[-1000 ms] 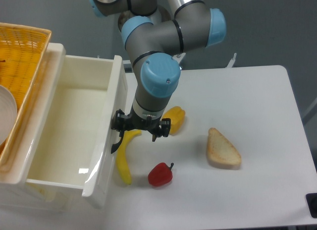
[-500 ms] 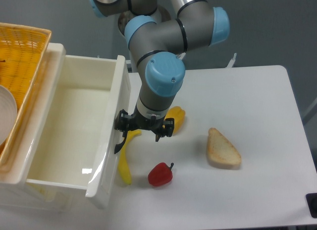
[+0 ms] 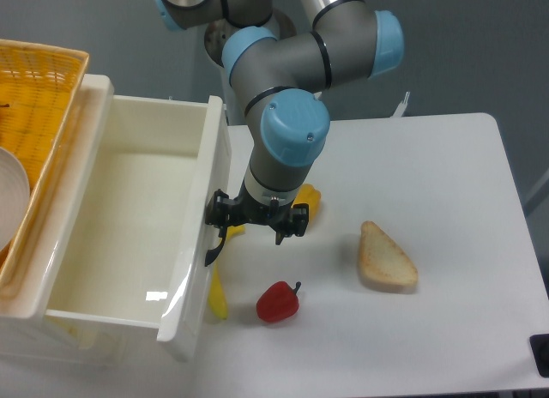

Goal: Slide the top white drawer open
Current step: 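Continue pulling the drawer out to its full extension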

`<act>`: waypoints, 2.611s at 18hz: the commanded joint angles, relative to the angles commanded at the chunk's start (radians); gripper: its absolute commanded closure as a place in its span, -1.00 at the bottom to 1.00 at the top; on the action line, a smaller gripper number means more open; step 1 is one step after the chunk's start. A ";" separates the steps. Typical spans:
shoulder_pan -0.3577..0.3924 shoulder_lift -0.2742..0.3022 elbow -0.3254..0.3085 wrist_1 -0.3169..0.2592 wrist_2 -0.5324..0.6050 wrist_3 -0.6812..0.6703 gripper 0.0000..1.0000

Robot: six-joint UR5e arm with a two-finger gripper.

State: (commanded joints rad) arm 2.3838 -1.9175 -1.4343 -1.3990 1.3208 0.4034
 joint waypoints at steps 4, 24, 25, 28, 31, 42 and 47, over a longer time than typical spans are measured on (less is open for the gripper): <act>0.006 0.000 0.000 0.002 -0.011 0.000 -1.00; 0.029 -0.002 -0.005 0.003 -0.069 0.043 -1.00; 0.029 -0.002 -0.005 0.003 -0.069 0.044 -1.00; 0.031 -0.002 -0.005 0.003 -0.069 0.048 -1.00; 0.031 -0.003 -0.009 0.003 -0.069 0.051 -1.00; 0.044 -0.014 -0.021 0.002 -0.123 0.083 -1.00; 0.060 -0.012 -0.021 0.002 -0.150 0.084 -1.00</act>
State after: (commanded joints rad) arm 2.4436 -1.9297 -1.4557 -1.3975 1.1704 0.4878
